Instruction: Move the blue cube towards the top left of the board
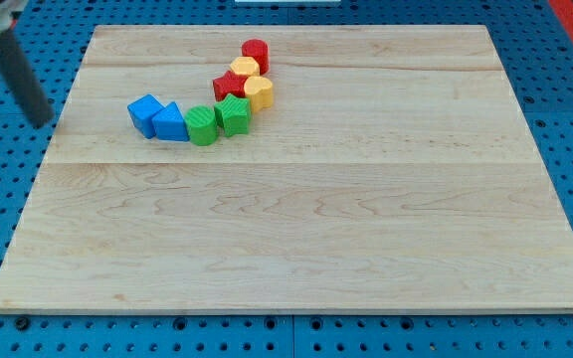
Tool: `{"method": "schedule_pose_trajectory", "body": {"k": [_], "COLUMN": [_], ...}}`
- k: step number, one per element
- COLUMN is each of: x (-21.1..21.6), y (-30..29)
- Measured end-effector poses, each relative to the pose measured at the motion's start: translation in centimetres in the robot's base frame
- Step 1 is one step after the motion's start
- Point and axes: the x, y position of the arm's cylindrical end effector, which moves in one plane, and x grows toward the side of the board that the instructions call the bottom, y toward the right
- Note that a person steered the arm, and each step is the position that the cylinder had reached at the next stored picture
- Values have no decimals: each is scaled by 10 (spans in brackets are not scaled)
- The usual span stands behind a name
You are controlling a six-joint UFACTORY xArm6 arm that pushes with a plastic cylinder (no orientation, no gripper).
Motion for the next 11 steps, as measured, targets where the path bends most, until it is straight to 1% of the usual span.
{"method": "schedule_pose_trajectory", "body": {"k": [1,2,3,4,5,6,7,8,9,10,11], "x": [27,6,-17,-45,-63,-99,-116,-113,-134,-141,-141], "y": [59,93,142,127,128,125,133,177,166,138,129]}}
